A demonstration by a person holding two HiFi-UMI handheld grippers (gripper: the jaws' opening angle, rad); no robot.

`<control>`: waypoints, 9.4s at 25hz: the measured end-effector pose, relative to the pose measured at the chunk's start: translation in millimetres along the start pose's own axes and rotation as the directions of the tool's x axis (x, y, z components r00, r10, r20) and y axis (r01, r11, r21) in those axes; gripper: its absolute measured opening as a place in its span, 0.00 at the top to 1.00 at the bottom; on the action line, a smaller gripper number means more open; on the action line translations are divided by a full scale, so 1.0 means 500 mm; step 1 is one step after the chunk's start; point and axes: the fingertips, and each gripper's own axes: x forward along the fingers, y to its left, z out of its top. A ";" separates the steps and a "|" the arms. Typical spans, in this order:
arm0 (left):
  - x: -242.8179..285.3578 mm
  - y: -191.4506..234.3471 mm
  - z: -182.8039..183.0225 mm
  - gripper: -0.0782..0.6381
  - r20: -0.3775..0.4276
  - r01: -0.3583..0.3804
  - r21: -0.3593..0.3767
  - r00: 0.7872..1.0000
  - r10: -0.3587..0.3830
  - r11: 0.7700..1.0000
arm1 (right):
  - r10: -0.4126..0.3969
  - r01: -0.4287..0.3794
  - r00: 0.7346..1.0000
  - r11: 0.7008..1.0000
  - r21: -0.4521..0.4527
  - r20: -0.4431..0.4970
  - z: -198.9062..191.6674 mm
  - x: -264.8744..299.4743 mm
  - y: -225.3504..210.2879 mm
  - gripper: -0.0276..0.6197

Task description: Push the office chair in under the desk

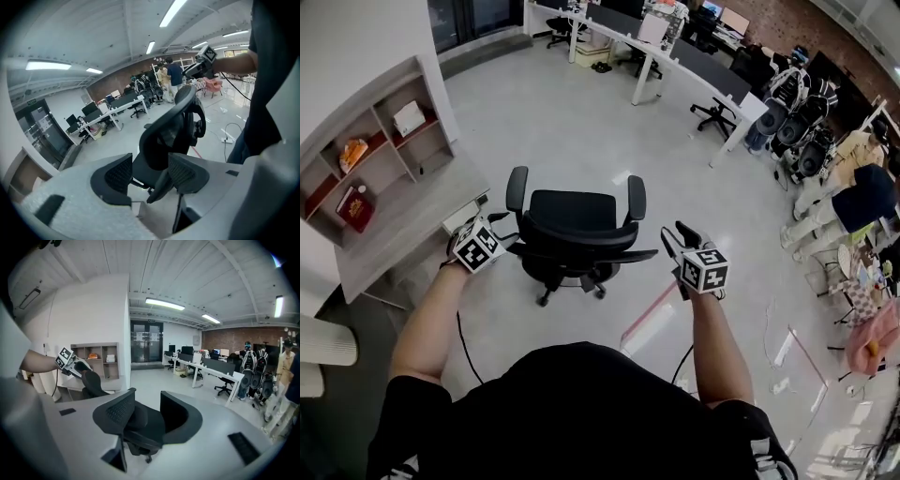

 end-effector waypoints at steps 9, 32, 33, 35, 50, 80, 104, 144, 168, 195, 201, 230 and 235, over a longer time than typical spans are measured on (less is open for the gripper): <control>0.091 -0.065 -0.068 0.47 -0.174 0.141 0.107 0.977 -0.122 0.984 | 0.132 -0.141 0.978 0.989 -0.049 -0.163 -0.097 0.063 0.017 0.60; 0.242 -0.126 -0.218 0.43 -0.465 0.307 0.186 0.864 -0.192 0.933 | 0.171 -0.464 0.786 0.798 -0.385 -0.594 -0.349 0.181 0.070 0.50; 0.247 -0.126 -0.227 0.43 -0.481 0.315 0.193 0.856 -0.190 0.929 | 0.150 -0.477 0.777 0.773 -0.417 -0.611 -0.357 0.188 0.070 0.50; 0.258 -0.126 -0.240 0.43 -0.504 0.328 0.202 0.843 -0.190 0.923 | 0.112 -0.500 0.760 0.731 -0.465 -0.641 -0.374 0.202 0.071 0.50; 0.286 -0.132 -0.264 0.42 -0.541 0.363 0.265 0.823 -0.174 0.893 | 0.009 -0.582 0.705 0.579 -0.572 -0.709 -0.457 0.281 0.080 0.50; 0.290 -0.145 -0.257 0.44 -0.560 0.274 0.246 0.823 -0.095 0.930 | 0.017 -0.628 0.702 0.485 -0.609 -0.712 -0.460 0.284 0.050 0.61; 0.237 -0.187 -0.293 0.46 -0.582 0.286 0.248 0.808 -0.094 0.925 | -0.006 -0.618 0.704 0.487 -0.617 -0.710 -0.478 0.233 0.112 0.64; 0.029 -0.467 -0.374 0.51 -0.519 0.296 0.316 0.849 -0.097 0.902 | -0.052 -0.605 0.684 0.518 -0.605 -0.728 -0.607 -0.078 0.330 0.64; -0.219 -0.527 -0.582 0.53 -0.529 0.203 0.221 0.847 -0.058 0.954 | 0.018 -0.640 0.721 0.400 -0.656 -0.692 -0.586 -0.065 0.611 0.64; -0.531 -0.669 -0.827 0.53 -0.641 -0.016 -0.045 0.768 -0.016 0.999 | 0.185 -0.716 0.693 0.060 -0.696 -0.697 -0.543 -0.005 0.949 0.64; -0.580 -0.727 -0.861 0.53 -0.673 -0.054 -0.114 0.739 -0.037 0.992 | 0.209 -0.722 0.675 -0.015 -0.692 -0.708 -0.551 -0.009 1.003 0.65; -0.744 -0.836 -0.963 0.52 -0.717 -0.157 -0.196 0.696 -0.032 0.968 | 0.272 -0.704 0.650 -0.136 -0.697 -0.710 -0.557 -0.059 1.195 0.66; -0.756 -0.825 -0.978 0.53 -0.699 -0.140 -0.177 0.715 -0.024 0.974 | 0.273 -0.708 0.652 -0.117 -0.697 -0.708 -0.556 -0.064 1.217 0.66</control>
